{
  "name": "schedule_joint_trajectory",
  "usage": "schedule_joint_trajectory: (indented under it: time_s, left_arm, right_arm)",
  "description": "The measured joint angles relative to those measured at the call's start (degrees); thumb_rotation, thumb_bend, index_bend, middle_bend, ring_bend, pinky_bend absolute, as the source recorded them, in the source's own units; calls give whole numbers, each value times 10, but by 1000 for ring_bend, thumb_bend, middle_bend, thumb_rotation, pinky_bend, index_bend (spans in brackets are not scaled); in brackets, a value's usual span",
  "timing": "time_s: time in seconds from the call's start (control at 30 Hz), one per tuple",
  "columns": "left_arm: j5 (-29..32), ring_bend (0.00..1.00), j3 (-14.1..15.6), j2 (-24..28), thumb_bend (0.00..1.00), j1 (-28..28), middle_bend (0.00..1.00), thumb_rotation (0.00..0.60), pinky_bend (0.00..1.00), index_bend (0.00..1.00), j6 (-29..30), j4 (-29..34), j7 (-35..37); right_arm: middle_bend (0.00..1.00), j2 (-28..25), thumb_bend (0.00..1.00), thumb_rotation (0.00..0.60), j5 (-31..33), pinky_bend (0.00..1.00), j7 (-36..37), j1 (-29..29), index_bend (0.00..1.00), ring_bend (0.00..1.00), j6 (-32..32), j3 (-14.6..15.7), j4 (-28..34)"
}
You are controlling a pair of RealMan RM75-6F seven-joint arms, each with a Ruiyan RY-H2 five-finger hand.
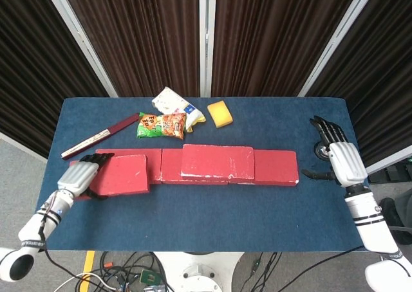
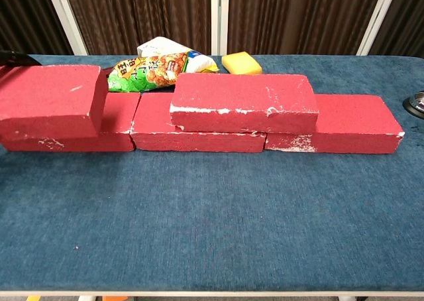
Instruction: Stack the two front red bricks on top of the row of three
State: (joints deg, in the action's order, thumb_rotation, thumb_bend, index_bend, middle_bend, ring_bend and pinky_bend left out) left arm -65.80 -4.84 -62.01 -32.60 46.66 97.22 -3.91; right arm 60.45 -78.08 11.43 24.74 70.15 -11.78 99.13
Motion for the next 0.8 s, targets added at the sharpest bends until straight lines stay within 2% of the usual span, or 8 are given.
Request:
schedule_joint_trajectory:
  time_s: [0.17, 0.37, 0.8]
  left_arm:
    - [16, 94, -19, -18, 152, -38, 201, 600, 145, 7, -56, -57, 36]
    - [8, 94, -35, -41, 153, -71, 201, 600, 143, 7, -93, -93, 67]
    - [-14, 93, -35, -79, 152, -105, 201, 600, 152, 7, -127, -138, 97]
  right_arm:
    - [0, -7, 0, 600, -10, 0, 2, -9, 0, 0, 12, 2, 10]
    - [0, -11, 0, 600, -16, 0, 1, -17, 0, 0, 21, 4, 17]
    - [0, -9, 0, 600, -15, 0, 5, -23, 0, 0, 21, 6, 14]
